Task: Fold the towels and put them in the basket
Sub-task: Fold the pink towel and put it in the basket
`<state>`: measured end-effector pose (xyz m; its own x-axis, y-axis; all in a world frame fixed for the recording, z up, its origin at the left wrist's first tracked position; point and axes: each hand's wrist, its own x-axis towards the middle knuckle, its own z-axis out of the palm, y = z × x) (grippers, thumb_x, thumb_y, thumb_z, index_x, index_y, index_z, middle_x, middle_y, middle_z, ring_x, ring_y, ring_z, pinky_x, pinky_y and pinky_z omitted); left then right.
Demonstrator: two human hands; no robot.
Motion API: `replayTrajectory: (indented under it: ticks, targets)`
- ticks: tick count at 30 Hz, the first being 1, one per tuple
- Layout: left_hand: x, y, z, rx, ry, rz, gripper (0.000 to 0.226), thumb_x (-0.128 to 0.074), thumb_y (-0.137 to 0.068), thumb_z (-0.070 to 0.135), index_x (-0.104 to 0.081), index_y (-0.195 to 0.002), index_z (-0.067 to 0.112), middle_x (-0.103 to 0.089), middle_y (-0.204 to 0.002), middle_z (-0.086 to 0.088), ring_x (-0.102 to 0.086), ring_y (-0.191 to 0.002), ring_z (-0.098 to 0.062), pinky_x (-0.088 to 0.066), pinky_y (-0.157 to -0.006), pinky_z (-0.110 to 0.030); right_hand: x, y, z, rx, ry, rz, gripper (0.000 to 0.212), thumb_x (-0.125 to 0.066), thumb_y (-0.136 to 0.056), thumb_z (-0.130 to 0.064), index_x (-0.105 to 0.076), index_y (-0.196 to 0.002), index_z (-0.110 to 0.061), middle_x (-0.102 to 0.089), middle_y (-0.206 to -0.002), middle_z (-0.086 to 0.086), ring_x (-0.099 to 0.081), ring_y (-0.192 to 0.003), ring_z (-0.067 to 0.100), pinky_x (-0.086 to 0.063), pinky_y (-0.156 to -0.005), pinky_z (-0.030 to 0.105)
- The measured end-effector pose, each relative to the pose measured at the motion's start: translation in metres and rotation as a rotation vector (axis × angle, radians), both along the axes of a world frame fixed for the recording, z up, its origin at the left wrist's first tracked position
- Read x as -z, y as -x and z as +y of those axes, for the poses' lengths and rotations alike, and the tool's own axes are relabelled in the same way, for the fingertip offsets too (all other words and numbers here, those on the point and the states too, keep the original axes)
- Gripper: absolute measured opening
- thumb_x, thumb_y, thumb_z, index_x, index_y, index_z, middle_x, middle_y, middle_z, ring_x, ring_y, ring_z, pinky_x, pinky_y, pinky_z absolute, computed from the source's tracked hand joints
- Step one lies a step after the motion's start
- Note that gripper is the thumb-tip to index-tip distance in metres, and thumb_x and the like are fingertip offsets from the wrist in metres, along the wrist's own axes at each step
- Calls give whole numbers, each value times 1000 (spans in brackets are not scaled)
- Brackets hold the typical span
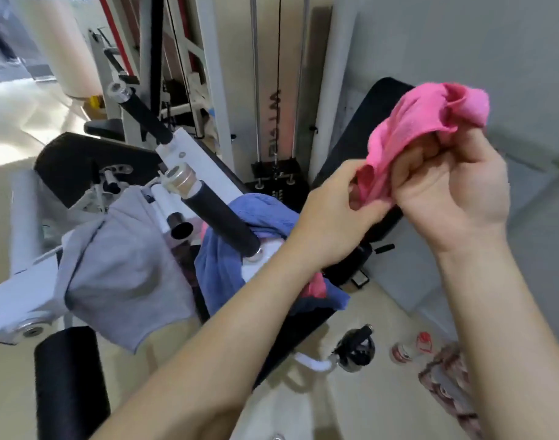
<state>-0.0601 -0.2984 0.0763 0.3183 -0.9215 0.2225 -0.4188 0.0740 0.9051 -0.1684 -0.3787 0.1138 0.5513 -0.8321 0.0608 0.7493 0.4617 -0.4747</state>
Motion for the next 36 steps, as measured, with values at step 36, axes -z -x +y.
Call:
replayTrajectory:
  ticks: [36]
  targets:
    - [-11, 523, -49, 838, 200, -535, 30, -73, -67, 21, -59, -90, 34, -57, -75, 8, -49, -59, -6, -40, -59, -21, 4, 628, 120, 570, 691, 2302, 38, -65, -84, -48, -64, -118, -31, -67, -100, -7, -61, -93, 15, -52, -84, 39]
